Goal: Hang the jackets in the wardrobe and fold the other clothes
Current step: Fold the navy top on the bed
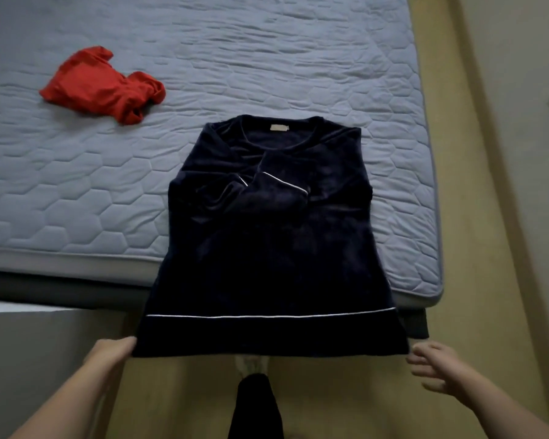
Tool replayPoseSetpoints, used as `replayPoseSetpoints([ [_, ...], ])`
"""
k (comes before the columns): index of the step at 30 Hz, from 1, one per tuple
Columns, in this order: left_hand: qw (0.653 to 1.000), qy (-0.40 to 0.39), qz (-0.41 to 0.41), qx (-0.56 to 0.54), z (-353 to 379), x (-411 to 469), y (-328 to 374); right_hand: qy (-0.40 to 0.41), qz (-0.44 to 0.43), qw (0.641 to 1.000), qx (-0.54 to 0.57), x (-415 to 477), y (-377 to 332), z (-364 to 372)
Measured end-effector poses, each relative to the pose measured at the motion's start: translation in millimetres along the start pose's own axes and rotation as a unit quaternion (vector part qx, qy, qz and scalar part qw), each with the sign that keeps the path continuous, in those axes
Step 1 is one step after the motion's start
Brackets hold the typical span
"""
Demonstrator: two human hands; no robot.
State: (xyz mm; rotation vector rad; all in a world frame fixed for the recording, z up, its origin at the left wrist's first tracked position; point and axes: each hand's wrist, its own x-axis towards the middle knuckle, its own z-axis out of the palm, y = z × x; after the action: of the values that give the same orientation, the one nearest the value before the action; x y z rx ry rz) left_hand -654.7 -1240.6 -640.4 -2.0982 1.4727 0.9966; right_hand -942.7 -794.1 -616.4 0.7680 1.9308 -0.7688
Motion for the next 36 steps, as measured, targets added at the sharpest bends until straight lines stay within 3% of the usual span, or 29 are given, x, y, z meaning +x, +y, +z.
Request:
replayPoseSetpoints([
  [3, 0.984, 0.032, 0.119, 0.126, 6.0, -8.9, 39.9, 0.025, -0.071, 0.992, -0.097, 11.7, -16.3, 6.4],
  [7, 0.935, 0.052, 0.327, 0.126, 21.2, -33.8, 131.8, 0.02, -0.217, 0.958, -0.188, 20.6, -93.5, 35.5],
  [10, 0.884, 0.047, 0.451, 0.113, 40.8, -44.8, 211.6, 0.0, -0.27, 0.946, -0.179, 28.9, -169.2, 77.4],
  [13, 0.849, 0.063, 0.494, 0.176, 69.7, -42.5, 279.9, -0.019, -0.276, 0.955, -0.106, 40.9, -238.8, 127.6],
  [16, 0.844, 0.068, 0.472, 0.247, 98.1, -33.6, 319.2, -0.046, -0.252, 0.966, 0.019, 53.0, -289.4, 166.3],
  [17, 0.85, 0.038, 0.472, 0.229, 104.5, -29.9, 325.0, -0.058, -0.24, 0.967, 0.057, 58.8, -300.8, 174.1],
  [19, 0.843, -0.1, 0.506, 0.156, 111.0, -26.9, 325.1, -0.084, -0.21, 0.967, 0.116, 72.5, -315.4, 180.6],
  [21, 0.786, -0.254, 0.537, 0.169, 109.5, -29.0, 308.7, -0.119, -0.178, 0.967, 0.141, 79.0, -313.4, 171.5],
  [23, 0.748, -0.356, 0.505, 0.243, 103.4, -32.0, 285.8, -0.174, -0.191, 0.965, 0.052, 74.7, -294.8, 151.9],
  [25, 0.766, -0.325, 0.485, 0.268, 96.9, -27.5, 268.0, -0.196, -0.218, 0.945, -0.144, 70.4, -259.9, 124.2],
  [27, 0.835, -0.169, 0.485, 0.198, 88.2, -20.0, 262.6, -0.189, -0.211, 0.921, -0.266, 64.9, -231.5, 99.8],
  [29, 0.864, 0.033, 0.486, 0.125, 79.2, -13.1, 271.3, -0.154, -0.2, 0.937, -0.239, 62.1, -222.8, 91.3],
  [31, 0.872, 0.137, 0.453, 0.125, 75.3, 0.0, 284.2, -0.107, -0.228, 0.951, -0.176, 62.4, -231.2, 103.9],
  [33, 0.915, 0.109, 0.374, 0.108, 74.1, 13.0, 294.4, -0.105, -0.249, 0.95, -0.156, 64.7, -242.4, 129.5],
  [35, 0.966, -0.006, 0.259, -0.021, 78.6, 21.0, 301.6, -0.097, -0.243, 0.954, -0.144, 69.3, -250.3, 156.6],
  [36, 0.972, -0.061, 0.205, -0.098, 82.7, 22.4, 302.8, -0.08, -0.241, 0.959, -0.122, 72.9, -252.9, 168.5],
])
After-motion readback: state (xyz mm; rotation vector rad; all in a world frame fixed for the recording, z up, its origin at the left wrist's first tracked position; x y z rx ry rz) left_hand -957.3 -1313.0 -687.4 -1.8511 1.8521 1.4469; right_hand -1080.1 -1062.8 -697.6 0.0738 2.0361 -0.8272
